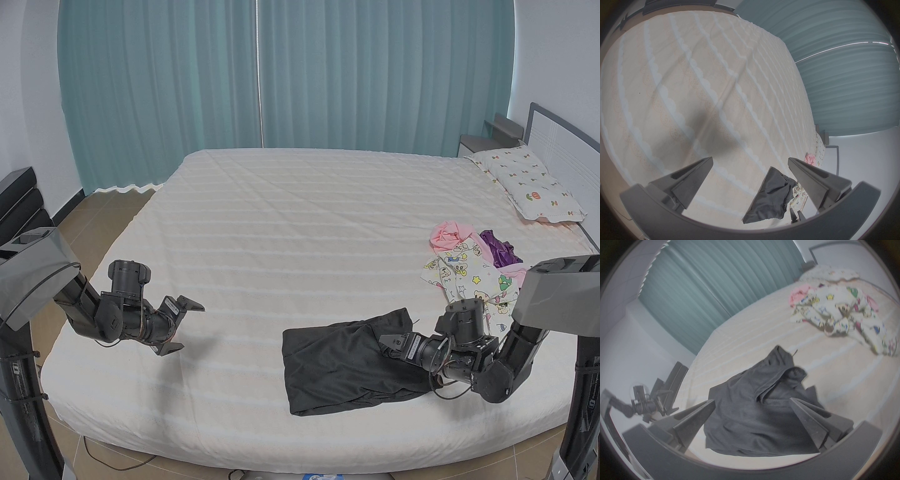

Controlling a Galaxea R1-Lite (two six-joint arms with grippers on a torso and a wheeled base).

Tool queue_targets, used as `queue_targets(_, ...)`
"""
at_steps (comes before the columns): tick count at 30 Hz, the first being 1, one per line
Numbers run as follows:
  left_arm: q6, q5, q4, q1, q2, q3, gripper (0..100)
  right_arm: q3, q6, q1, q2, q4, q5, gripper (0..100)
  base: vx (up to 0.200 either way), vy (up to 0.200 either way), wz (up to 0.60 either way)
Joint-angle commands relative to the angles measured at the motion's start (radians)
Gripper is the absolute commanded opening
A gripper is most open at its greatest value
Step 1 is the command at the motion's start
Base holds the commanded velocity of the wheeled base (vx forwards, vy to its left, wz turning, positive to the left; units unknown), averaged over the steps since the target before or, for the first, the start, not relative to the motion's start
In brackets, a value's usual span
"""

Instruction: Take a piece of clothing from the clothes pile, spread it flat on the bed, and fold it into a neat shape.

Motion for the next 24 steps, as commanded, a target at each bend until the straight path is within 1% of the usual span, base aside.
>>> queue_targets(1,0.000,0.001,0.000,0.000,0.002,0.000,100,-0.116,0.080,0.027,0.053,0.093,-0.005,100,0.000,0.000,0.00)
queue_targets(13,0.000,0.001,0.000,0.000,0.002,0.001,100,-0.186,0.087,0.028,0.121,0.107,-0.008,100,0.000,0.000,0.00)
queue_targets(17,0.000,0.001,0.000,0.000,0.002,0.001,100,-0.211,0.087,0.028,0.134,0.102,-0.029,100,0.000,0.000,0.00)
queue_targets(18,0.000,0.001,0.000,0.000,0.003,0.001,100,-0.216,0.087,0.027,0.136,0.095,-0.035,0,0.000,0.000,0.00)
queue_targets(22,0.000,0.009,0.000,0.000,0.003,0.000,100,-0.226,0.086,0.019,0.136,0.095,-0.069,0,0.000,0.000,0.00)
queue_targets(23,0.000,0.009,0.000,0.000,0.003,0.000,100,-0.226,0.086,0.019,0.136,0.095,-0.069,0,0.000,0.000,0.00)
queue_targets(24,0.000,0.017,0.000,0.000,0.003,0.000,100,-0.226,0.084,0.005,0.131,0.099,-0.074,0,0.000,0.000,0.00)
